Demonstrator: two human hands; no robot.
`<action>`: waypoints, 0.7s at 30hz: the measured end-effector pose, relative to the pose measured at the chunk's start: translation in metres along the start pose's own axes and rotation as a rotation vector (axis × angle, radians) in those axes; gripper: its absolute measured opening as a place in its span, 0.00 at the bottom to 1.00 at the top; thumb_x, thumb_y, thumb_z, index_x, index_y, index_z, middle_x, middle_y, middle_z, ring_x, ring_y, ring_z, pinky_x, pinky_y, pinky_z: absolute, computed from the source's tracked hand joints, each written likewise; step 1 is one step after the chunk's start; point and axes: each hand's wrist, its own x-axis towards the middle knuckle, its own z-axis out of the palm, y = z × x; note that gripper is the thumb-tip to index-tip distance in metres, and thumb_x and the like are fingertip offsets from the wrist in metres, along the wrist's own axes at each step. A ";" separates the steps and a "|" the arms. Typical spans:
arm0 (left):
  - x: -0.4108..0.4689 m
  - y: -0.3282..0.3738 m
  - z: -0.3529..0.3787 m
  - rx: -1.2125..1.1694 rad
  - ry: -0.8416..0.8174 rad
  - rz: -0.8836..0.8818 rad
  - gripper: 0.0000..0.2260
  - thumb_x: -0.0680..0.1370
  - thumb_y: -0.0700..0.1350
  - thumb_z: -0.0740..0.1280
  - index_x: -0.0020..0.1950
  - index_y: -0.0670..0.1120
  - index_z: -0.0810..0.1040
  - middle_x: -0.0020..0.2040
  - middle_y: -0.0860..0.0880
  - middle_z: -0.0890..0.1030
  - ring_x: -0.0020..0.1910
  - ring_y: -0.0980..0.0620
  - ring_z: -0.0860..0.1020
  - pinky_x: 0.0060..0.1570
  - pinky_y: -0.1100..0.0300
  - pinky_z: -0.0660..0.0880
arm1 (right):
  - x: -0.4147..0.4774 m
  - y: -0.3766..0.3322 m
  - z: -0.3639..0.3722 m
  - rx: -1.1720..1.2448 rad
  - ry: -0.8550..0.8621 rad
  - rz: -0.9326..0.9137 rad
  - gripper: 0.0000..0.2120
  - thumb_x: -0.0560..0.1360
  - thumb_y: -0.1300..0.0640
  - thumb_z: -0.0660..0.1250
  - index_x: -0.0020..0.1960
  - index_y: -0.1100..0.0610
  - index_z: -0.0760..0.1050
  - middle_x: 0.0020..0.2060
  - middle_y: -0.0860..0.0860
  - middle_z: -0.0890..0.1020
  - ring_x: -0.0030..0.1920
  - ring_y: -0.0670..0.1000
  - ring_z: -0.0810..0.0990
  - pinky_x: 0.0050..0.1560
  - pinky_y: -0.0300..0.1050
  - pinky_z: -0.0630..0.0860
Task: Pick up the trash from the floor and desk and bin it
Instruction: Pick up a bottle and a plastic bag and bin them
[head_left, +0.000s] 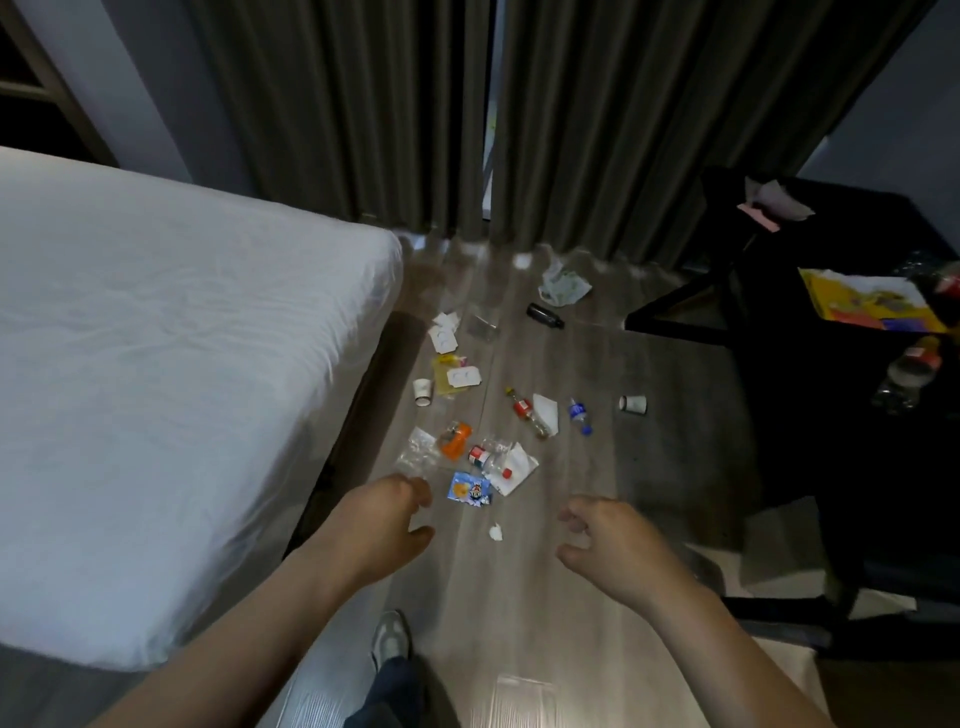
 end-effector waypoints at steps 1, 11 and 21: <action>0.013 -0.009 -0.006 0.002 -0.012 0.005 0.16 0.76 0.53 0.66 0.62 0.50 0.74 0.57 0.52 0.78 0.54 0.53 0.77 0.53 0.62 0.73 | 0.012 -0.006 -0.001 0.000 -0.001 0.015 0.19 0.71 0.49 0.68 0.61 0.48 0.74 0.56 0.45 0.80 0.56 0.46 0.77 0.51 0.37 0.72; 0.128 -0.062 -0.041 0.018 -0.132 0.076 0.17 0.76 0.53 0.66 0.63 0.50 0.73 0.58 0.51 0.78 0.56 0.52 0.77 0.57 0.58 0.74 | 0.103 -0.027 -0.009 0.033 -0.009 0.154 0.19 0.72 0.48 0.68 0.62 0.48 0.74 0.55 0.46 0.80 0.53 0.46 0.78 0.46 0.37 0.72; 0.223 -0.049 -0.032 0.030 -0.171 0.063 0.15 0.76 0.52 0.66 0.62 0.51 0.74 0.57 0.52 0.78 0.53 0.55 0.76 0.50 0.65 0.70 | 0.189 0.026 -0.028 0.080 -0.078 0.153 0.19 0.72 0.48 0.68 0.62 0.49 0.73 0.55 0.48 0.80 0.54 0.46 0.78 0.50 0.37 0.72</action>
